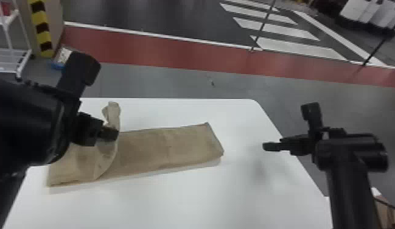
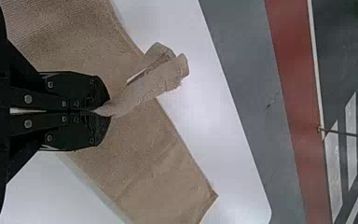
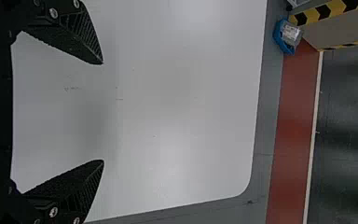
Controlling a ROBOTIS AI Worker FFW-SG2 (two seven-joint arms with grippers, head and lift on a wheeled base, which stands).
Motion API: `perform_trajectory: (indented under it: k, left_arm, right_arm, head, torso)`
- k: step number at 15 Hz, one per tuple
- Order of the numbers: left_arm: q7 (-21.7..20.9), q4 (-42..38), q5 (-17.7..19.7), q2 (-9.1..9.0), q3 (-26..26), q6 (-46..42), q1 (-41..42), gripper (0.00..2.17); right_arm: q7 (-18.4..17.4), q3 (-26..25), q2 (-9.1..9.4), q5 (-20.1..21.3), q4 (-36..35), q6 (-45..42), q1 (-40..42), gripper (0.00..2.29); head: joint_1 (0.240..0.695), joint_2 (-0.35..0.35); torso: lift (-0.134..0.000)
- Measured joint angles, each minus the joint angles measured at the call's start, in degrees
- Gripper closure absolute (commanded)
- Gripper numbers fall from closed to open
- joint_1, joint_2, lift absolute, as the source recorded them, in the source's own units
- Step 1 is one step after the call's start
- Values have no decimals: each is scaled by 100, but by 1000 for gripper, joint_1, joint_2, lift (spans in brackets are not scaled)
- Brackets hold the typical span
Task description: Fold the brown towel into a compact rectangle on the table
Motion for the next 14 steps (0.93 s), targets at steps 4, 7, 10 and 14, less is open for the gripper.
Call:
perform_trajectory:
  k: [4, 7, 10, 14]
  left_arm:
    - [196, 71, 105, 0, -335, -6, 177, -1]
    - [616, 106, 184, 0, -699, -164, 243, 33]
    - [799, 60, 357, 0, -803, -356, 310, 33]
    - [805, -460, 463, 0, -527, -453, 623, 33]
  right_arm:
    - [18, 0, 0, -17, -149, 138, 10, 140]
    - [31, -3, 3, -45, -260, 276, 26, 140]
    - [83, -45, 9, -73, -378, 421, 31, 140]
    - [216, -71, 50, -298, -774, 1062, 76, 140]
  head:
    - [695, -350]
    - [695, -350]
    - [695, -350]
    - [695, -350]
  torso:
    - [-124]
    - [-124]
    - [-124]
    - [-124]
